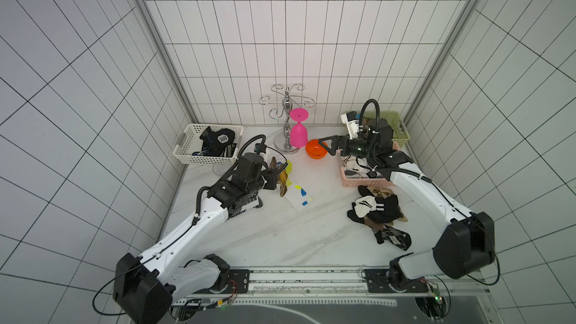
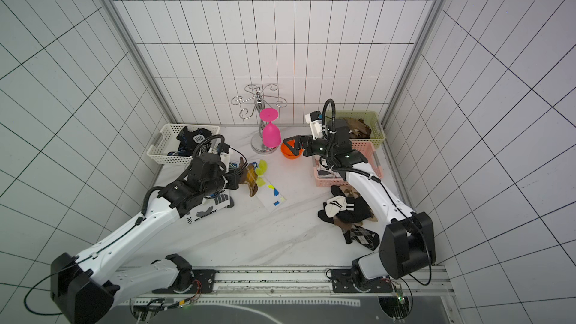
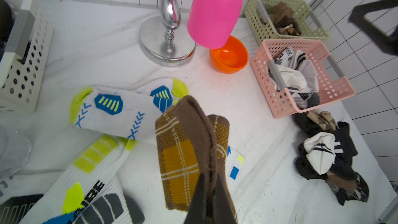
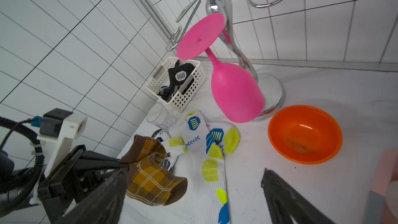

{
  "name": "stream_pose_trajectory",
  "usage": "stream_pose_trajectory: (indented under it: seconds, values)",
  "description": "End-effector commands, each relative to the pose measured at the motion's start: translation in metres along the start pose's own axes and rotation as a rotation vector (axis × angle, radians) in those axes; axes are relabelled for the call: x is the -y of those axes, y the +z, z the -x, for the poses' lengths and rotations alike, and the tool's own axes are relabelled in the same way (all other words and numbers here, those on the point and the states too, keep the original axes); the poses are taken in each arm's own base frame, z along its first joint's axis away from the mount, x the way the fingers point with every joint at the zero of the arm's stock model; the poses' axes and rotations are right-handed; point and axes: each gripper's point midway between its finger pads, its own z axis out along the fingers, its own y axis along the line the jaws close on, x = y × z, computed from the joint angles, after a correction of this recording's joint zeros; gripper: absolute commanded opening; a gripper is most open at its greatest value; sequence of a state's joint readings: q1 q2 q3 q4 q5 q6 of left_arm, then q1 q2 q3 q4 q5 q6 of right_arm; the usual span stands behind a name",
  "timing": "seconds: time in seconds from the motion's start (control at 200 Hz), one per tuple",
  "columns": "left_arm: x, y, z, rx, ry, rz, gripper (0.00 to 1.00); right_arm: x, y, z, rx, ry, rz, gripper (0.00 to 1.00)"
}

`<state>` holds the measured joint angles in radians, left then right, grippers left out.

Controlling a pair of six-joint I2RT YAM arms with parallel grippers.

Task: Sort the socks into the basket by color
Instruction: Pick up the sock at the center of the board.

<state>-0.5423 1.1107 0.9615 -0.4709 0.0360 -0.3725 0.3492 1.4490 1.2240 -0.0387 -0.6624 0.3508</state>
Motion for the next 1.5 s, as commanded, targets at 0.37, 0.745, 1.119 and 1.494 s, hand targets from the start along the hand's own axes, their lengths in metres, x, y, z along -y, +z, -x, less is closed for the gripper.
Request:
stream_pose_trajectory:
  seconds: [0.37, 0.745, 1.119, 1.494]
  values:
    - [0.097, -0.076, 0.101, 0.309, 0.044, -0.438, 0.00, -0.084, 0.006, -0.033, -0.133, -0.041, 0.421, 0.99]
    - [0.129, -0.091, 0.117, 0.368, 0.000, -0.632, 0.00, -0.135, -0.011, -0.007, -0.054, 0.007, 0.696, 0.99]
    - [0.146, -0.081, 0.109, 0.340, -0.007, -0.695, 0.00, -0.159, -0.023, 0.005, -0.038, 0.003, 0.794, 0.56]
    - [0.133, -0.083, 0.109, 0.361, -0.006, -0.620, 0.46, -0.152, -0.023, 0.005, -0.037, 0.007, 0.768, 0.00]
